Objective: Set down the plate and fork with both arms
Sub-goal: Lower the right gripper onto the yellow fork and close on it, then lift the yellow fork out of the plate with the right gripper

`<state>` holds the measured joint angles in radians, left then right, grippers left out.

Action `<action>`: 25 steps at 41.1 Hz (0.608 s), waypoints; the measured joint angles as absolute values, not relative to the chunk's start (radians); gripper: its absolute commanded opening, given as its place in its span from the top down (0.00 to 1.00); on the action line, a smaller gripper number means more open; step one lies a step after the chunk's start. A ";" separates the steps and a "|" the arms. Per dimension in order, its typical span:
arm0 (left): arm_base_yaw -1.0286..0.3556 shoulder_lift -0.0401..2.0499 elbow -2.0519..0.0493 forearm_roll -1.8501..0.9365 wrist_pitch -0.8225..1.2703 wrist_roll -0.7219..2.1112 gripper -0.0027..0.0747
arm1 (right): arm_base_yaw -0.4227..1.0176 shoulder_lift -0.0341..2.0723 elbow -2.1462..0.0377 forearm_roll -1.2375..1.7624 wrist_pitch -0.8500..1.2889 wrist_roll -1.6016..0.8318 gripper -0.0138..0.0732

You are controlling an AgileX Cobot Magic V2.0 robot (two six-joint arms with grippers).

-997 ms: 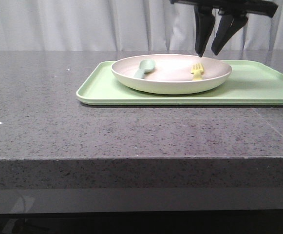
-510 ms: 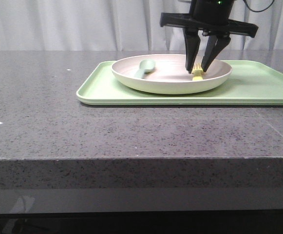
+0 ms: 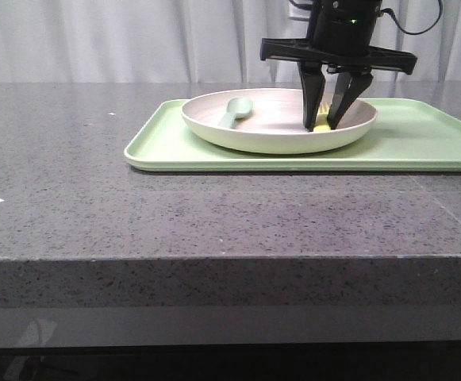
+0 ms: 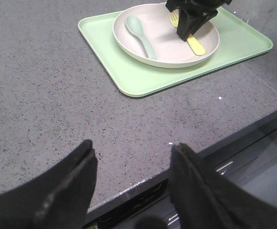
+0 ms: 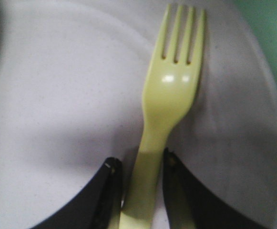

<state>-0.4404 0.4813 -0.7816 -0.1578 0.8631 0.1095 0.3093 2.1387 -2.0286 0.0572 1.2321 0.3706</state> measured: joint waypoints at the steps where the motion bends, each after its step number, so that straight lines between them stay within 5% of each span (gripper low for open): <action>1: -0.440 0.481 -0.782 -0.158 0.863 0.110 0.50 | 0.309 2.139 -2.029 0.057 1.232 0.371 0.67; 8: -0.440 0.481 -0.782 -0.158 0.863 0.110 0.50 | 0.309 2.140 -2.031 0.059 1.233 0.371 0.80; 25: -0.440 0.481 -0.782 -0.158 0.863 0.110 0.50 | 0.304 2.124 -2.090 0.053 1.239 0.352 0.80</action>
